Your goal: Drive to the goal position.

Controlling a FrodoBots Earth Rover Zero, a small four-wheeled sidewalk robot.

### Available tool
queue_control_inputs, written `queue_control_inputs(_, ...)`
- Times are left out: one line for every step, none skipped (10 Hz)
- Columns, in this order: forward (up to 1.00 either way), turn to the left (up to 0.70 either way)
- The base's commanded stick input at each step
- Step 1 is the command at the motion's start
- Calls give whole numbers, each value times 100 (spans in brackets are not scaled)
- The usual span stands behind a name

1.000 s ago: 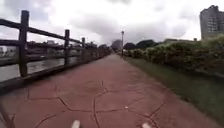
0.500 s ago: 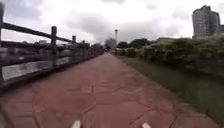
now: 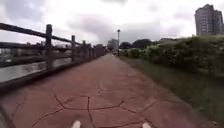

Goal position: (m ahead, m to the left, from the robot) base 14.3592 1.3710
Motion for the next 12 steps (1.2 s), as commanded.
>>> queue_control_inputs(85, -24)
queue_control_inputs(85, -24)
queue_control_inputs(85, -24)
queue_control_inputs(85, -24)
queue_control_inputs(85, -24)
queue_control_inputs(85, -24)
queue_control_inputs(85, -24)
queue_control_inputs(85, -23)
queue_control_inputs(85, -10)
queue_control_inputs(85, 2)
queue_control_inputs(85, 10)
queue_control_inputs(85, 10)
